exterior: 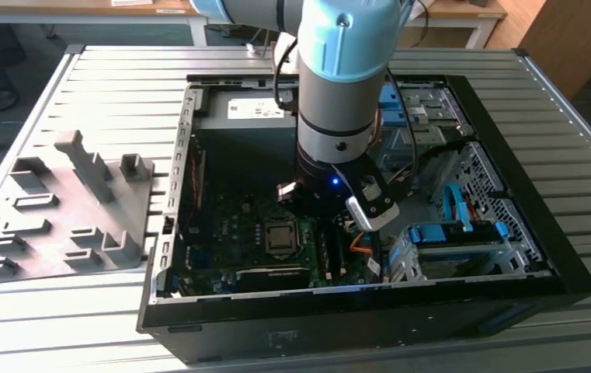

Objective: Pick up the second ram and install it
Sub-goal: 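Insert the second ram into the second slot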

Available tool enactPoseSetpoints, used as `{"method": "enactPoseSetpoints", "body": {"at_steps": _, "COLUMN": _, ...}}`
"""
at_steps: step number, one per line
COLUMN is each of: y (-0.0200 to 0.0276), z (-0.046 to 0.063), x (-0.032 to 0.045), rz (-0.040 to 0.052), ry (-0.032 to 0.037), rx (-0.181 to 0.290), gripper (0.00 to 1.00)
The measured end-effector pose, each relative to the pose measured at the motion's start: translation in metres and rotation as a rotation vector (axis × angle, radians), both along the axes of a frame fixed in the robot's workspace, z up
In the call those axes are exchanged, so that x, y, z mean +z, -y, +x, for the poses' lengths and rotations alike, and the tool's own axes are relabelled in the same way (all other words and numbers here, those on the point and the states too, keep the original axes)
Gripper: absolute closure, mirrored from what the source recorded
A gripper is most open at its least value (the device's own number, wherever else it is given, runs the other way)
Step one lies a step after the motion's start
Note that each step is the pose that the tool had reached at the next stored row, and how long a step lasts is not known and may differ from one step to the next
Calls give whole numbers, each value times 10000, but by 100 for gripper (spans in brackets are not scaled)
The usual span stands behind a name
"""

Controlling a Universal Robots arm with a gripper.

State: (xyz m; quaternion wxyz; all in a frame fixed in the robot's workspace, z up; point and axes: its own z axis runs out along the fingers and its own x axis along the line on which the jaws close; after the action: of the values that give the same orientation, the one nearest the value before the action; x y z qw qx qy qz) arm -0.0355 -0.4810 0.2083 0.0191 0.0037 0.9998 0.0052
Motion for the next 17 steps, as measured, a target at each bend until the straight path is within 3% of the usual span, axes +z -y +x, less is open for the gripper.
{"method": "enactPoseSetpoints", "body": {"at_steps": 15, "y": -2, "z": 2, "x": -35, "rz": 3, "ry": 1, "rx": -1, "gripper": 85}}
{"method": "enactPoseSetpoints", "body": {"at_steps": 16, "y": -1, "z": 1, "x": -31, "rz": -3, "ry": -1, "rx": -1, "gripper": 79}}
{"method": "enactPoseSetpoints", "body": {"at_steps": 17, "y": 0, "z": 1, "x": -15, "rz": -9, "ry": -4, "rx": 0, "gripper": 79}}
